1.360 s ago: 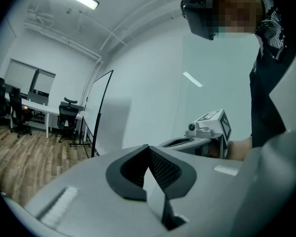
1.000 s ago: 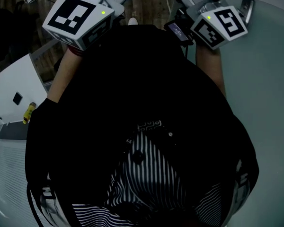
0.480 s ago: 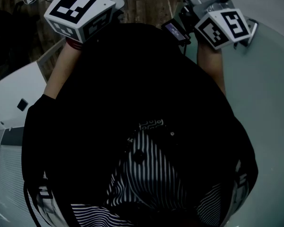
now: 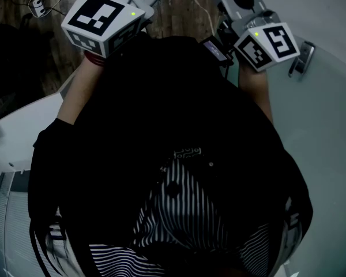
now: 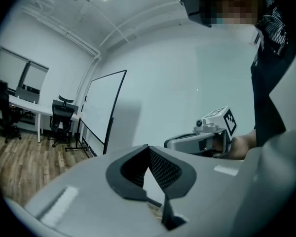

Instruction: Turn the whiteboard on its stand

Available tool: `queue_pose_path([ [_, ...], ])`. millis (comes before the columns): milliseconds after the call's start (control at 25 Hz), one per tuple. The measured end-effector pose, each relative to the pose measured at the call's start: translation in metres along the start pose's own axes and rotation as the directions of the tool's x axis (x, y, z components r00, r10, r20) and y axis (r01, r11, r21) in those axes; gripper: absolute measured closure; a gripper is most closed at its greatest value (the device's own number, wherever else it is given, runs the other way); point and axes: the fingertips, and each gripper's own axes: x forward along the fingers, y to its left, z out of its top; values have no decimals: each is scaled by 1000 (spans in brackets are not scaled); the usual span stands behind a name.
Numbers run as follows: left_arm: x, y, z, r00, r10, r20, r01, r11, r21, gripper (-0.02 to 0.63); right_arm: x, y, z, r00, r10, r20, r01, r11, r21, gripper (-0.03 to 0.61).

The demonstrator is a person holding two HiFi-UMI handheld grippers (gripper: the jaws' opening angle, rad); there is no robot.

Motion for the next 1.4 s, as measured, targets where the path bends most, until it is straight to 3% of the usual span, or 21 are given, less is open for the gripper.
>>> queue_pose_path([
  [200,-3,3,3,1000,15,8,-15,1000,-26,612,3,10,-4,1000,23,-19,-23,1000,17,578],
  [520,15,-13,-3,998,-47,29,48,998,-41,612,-11,-4,-4,999,-27,-43,25,999,-43,578],
  [880,12,-19,-4,998,-63,18,64,996,-57,612,-15,-1,-5,999,-9,-37,10,1000,29,577],
  [1080,14,-22,-16,996,-79,-38,78,997,-6,612,-10,-1,-7,1000,-8,-18,10,998,68,577],
  [1400,12,-19,-12,996,-76,-37,76,997,-4,612,-7,5,-7,1000,7,-23,-5,997,71,577],
])
